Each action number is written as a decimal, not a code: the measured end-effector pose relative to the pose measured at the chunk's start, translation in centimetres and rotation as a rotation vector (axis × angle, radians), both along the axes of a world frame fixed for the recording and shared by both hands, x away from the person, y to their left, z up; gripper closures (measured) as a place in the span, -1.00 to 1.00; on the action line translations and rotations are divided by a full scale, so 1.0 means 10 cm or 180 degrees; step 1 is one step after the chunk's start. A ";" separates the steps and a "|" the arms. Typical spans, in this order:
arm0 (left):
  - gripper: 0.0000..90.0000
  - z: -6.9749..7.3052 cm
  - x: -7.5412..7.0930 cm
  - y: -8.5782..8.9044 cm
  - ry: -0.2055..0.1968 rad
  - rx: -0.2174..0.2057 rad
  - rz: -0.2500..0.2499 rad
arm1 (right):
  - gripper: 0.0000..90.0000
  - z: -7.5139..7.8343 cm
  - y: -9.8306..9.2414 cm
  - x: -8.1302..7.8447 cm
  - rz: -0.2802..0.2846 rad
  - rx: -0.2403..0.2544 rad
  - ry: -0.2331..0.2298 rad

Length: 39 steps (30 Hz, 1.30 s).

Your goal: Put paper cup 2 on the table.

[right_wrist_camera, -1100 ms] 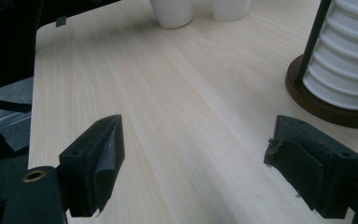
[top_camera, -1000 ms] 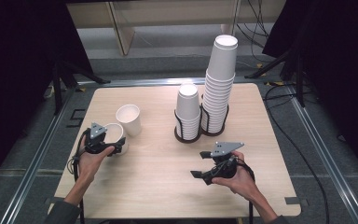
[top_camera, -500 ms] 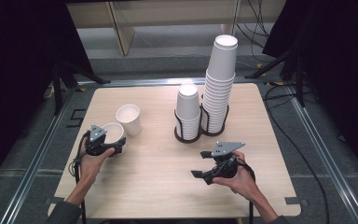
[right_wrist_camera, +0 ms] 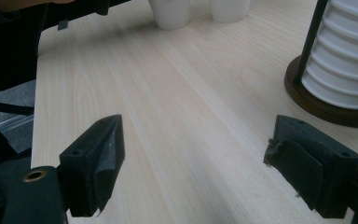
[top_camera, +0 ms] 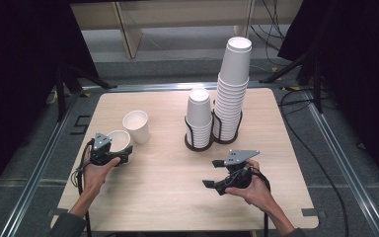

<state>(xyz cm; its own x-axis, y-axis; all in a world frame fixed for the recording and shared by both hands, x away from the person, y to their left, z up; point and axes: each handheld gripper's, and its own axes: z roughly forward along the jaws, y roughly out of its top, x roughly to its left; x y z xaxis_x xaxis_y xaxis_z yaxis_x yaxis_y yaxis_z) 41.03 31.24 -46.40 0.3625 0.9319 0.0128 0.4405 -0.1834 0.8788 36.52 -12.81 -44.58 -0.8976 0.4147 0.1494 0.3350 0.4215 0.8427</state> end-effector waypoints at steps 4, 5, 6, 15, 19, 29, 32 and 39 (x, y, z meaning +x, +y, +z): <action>-0.74 -0.06 -0.01 0.00 -0.0004 -0.0009 0.0004 | -0.58 0.00 -0.01 0.00 0.0024 0.0014 0.0016; -0.73 -0.06 -0.01 0.00 -0.0015 -0.0021 0.0010 | -0.58 0.00 -0.01 0.00 0.0027 0.0018 0.0015; -0.73 -0.06 -0.02 0.00 -0.0016 -0.0028 0.0014 | -0.58 0.00 0.00 0.00 0.0046 0.0033 0.0024; -0.73 -0.08 -0.04 0.01 -0.0049 -0.0046 0.0014 | -0.58 0.00 -0.01 -0.02 0.0026 0.0003 0.0015; -0.73 -0.09 -0.04 0.01 -0.0021 -0.0027 0.0000 | -0.58 0.01 -0.02 -0.02 0.0003 -0.0003 0.0009; -0.71 -0.10 -0.06 0.02 0.0015 0.0038 -0.0070 | -0.58 0.00 -0.02 -0.02 0.0008 -0.0011 -0.0046; -0.70 -0.13 -0.08 0.01 0.0058 0.0083 -0.0091 | -0.58 0.00 -0.02 -0.02 0.0005 -0.0012 -0.0045; -0.68 -0.17 -0.12 0.06 0.0095 0.0070 -0.0104 | -0.57 0.01 -0.01 -0.03 0.0012 -0.0015 -0.0051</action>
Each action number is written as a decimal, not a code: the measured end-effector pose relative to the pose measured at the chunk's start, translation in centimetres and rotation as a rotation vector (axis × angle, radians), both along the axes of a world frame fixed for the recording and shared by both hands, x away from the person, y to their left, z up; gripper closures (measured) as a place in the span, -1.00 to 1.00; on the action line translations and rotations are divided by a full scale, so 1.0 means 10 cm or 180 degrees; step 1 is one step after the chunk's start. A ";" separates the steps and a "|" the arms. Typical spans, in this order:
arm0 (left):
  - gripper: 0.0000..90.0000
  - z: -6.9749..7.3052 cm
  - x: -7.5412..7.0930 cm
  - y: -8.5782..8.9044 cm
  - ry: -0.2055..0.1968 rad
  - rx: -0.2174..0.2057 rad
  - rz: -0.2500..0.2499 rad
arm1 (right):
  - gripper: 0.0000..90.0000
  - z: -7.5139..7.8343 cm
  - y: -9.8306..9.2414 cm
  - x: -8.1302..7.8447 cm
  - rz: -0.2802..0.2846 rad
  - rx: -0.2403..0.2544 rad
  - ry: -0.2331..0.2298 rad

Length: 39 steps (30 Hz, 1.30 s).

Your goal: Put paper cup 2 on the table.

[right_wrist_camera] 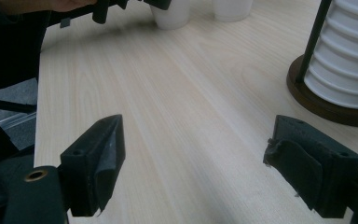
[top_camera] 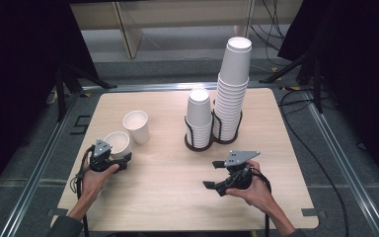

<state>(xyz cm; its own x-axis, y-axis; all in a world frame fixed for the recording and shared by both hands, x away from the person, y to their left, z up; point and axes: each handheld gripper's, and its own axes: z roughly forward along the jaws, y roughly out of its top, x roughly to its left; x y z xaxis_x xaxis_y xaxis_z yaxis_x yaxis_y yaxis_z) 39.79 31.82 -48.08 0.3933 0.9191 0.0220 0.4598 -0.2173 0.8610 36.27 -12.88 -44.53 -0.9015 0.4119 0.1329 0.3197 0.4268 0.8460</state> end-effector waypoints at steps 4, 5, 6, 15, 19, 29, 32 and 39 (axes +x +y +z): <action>-0.68 -0.01 -0.04 0.01 0.0088 0.0028 -0.0030 | -0.57 0.00 0.00 0.00 -0.0004 0.0000 0.0012; -0.68 0.00 -0.04 0.01 0.0095 0.0050 -0.0042 | -0.57 0.00 0.00 0.00 -0.0005 0.0000 0.0013; -0.68 0.00 -0.05 0.01 0.0081 0.0045 -0.0040 | -0.57 0.00 0.00 0.00 -0.0002 0.0001 0.0004; -0.68 0.00 -0.17 0.02 0.0125 0.0010 0.0013 | -0.57 0.01 -0.02 -0.01 -0.0014 0.0010 0.0040; -0.68 0.03 -0.25 0.04 0.0135 -0.0021 0.0027 | -0.57 0.01 -0.02 -0.01 -0.0014 0.0015 0.0039; -0.68 0.10 -0.44 0.04 0.0066 -0.0126 -0.0045 | -0.57 0.03 -0.06 -0.04 -0.0070 0.0034 0.0015; -0.68 0.12 -0.53 0.02 0.0047 -0.0141 -0.0050 | -0.56 0.02 -0.10 -0.04 -0.0136 0.0088 0.0043; -0.68 0.17 -0.71 -0.11 0.0002 -0.0147 -0.0155 | -0.56 0.01 -0.21 -0.06 -0.0295 0.0156 0.0043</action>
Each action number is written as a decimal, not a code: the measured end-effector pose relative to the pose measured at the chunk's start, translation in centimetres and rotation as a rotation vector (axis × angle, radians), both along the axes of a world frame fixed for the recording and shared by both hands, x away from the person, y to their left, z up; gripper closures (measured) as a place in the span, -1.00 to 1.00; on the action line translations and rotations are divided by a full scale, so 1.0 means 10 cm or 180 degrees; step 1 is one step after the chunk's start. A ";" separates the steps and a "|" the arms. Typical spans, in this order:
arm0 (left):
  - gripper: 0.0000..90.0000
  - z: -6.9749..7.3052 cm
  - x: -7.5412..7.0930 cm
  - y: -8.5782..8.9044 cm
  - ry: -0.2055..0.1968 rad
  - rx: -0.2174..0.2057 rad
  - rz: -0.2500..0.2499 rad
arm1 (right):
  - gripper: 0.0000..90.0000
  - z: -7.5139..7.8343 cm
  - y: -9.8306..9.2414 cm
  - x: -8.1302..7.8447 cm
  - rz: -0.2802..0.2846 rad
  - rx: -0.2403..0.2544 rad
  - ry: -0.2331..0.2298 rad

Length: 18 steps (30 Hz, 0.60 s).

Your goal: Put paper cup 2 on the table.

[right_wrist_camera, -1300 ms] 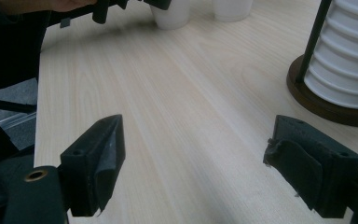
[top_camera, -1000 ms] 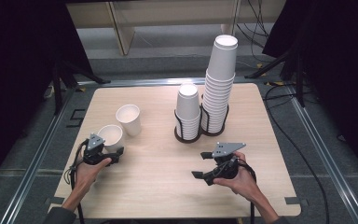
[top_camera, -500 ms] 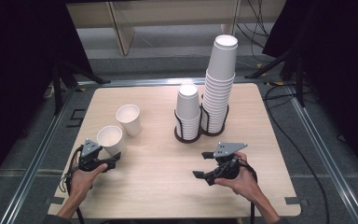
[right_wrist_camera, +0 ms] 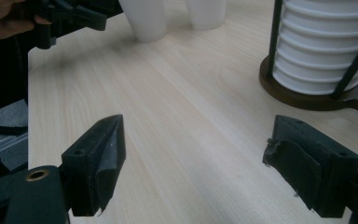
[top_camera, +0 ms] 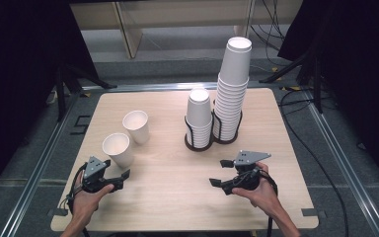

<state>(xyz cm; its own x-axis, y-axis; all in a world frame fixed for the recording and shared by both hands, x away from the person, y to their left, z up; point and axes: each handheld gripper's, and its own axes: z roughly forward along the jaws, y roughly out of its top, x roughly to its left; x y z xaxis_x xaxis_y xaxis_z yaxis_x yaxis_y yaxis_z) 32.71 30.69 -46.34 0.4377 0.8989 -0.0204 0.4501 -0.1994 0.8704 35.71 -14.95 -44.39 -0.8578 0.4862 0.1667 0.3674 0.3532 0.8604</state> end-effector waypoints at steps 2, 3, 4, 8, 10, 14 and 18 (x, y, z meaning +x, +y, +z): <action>-0.68 0.03 -0.04 -0.05 -0.0052 -0.0030 -0.0031 | -0.56 -0.01 -0.01 -0.01 -0.0064 0.0074 0.0044; -0.68 0.04 -0.06 -0.08 -0.0091 -0.0062 -0.0039 | -0.56 0.00 -0.03 -0.01 -0.0086 0.0049 -0.0001; -0.68 0.05 -0.07 -0.10 -0.0127 -0.0074 -0.0063 | -0.56 0.00 -0.04 -0.02 -0.0121 0.0058 0.0064; -0.68 0.09 -0.15 -0.19 -0.0159 -0.0064 -0.0180 | -0.56 -0.02 -0.09 -0.02 -0.0186 0.0103 0.0061; -0.68 0.08 -0.18 -0.25 -0.0164 -0.0079 -0.0263 | -0.57 -0.02 -0.10 -0.03 -0.0184 0.0123 0.0135; -0.68 0.06 -0.24 -0.35 -0.0182 -0.0155 -0.0448 | -0.58 -0.03 -0.11 -0.07 -0.0124 0.0154 0.0138; -0.68 0.06 -0.30 -0.41 -0.0221 -0.0181 -0.0588 | -0.60 -0.03 -0.13 -0.12 -0.0153 0.0158 0.0130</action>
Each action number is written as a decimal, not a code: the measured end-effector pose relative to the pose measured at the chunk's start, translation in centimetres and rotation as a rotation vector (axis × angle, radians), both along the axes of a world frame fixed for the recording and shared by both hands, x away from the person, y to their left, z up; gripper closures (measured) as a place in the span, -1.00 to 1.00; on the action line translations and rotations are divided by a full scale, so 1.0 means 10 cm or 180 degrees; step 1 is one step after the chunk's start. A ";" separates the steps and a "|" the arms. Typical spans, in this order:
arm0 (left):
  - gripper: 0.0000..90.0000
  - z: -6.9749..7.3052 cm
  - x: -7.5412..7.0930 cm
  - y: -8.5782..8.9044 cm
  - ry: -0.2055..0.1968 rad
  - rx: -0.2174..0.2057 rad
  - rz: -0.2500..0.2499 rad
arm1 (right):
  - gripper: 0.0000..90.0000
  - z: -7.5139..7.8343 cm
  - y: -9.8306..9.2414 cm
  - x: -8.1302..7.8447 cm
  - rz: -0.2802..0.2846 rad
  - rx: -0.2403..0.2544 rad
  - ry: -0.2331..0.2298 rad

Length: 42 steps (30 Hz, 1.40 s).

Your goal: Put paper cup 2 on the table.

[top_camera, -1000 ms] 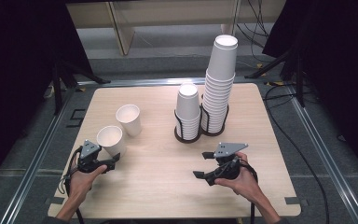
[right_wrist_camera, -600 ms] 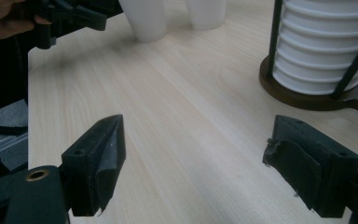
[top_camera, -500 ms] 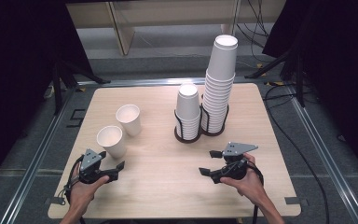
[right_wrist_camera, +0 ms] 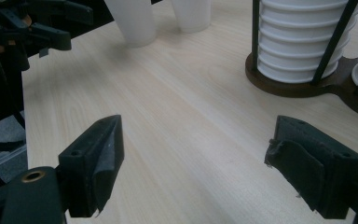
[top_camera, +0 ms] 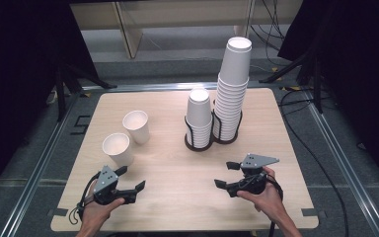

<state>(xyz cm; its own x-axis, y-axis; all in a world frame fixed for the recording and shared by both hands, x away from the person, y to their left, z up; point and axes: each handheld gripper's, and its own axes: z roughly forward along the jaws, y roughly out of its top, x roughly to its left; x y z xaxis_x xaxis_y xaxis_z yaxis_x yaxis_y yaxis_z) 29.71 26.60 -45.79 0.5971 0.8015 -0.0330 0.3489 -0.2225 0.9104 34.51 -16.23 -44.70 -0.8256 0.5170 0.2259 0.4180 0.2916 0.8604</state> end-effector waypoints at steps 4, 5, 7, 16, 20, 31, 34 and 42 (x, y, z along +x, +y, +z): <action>-0.68 0.00 -0.06 -0.04 -0.0007 -0.0035 -0.0068 | -0.63 -0.01 -0.02 -0.05 -0.0013 0.0066 0.0004; -0.68 0.00 -0.08 -0.05 0.0001 -0.0035 -0.0064 | -0.63 -0.02 -0.02 -0.06 -0.0048 0.0056 -0.0044; -0.68 -0.01 -0.09 -0.08 -0.0004 -0.0048 -0.0091 | -0.64 -0.02 -0.02 -0.09 -0.0048 0.0040 -0.0071; -0.68 -0.04 -0.18 -0.16 -0.0007 0.0017 -0.0230 | -0.65 -0.06 -0.01 -0.20 -0.0020 0.0032 -0.0059; -0.68 -0.04 -0.22 -0.20 0.0010 0.0080 -0.0295 | -0.65 -0.09 0.00 -0.24 0.0013 -0.0001 -0.0006; -0.68 -0.03 -0.34 -0.31 0.0000 0.0137 -0.0489 | -0.64 -0.15 -0.01 -0.36 0.0042 -0.0109 0.0102; -0.68 -0.04 -0.31 -0.32 -0.0093 0.0195 -0.0609 | -0.64 -0.17 0.00 -0.38 0.0097 -0.0187 0.0099; -0.68 -0.04 -0.30 -0.30 -0.0102 0.0252 -0.0592 | -0.65 -0.18 0.01 -0.38 0.0110 -0.0212 0.0103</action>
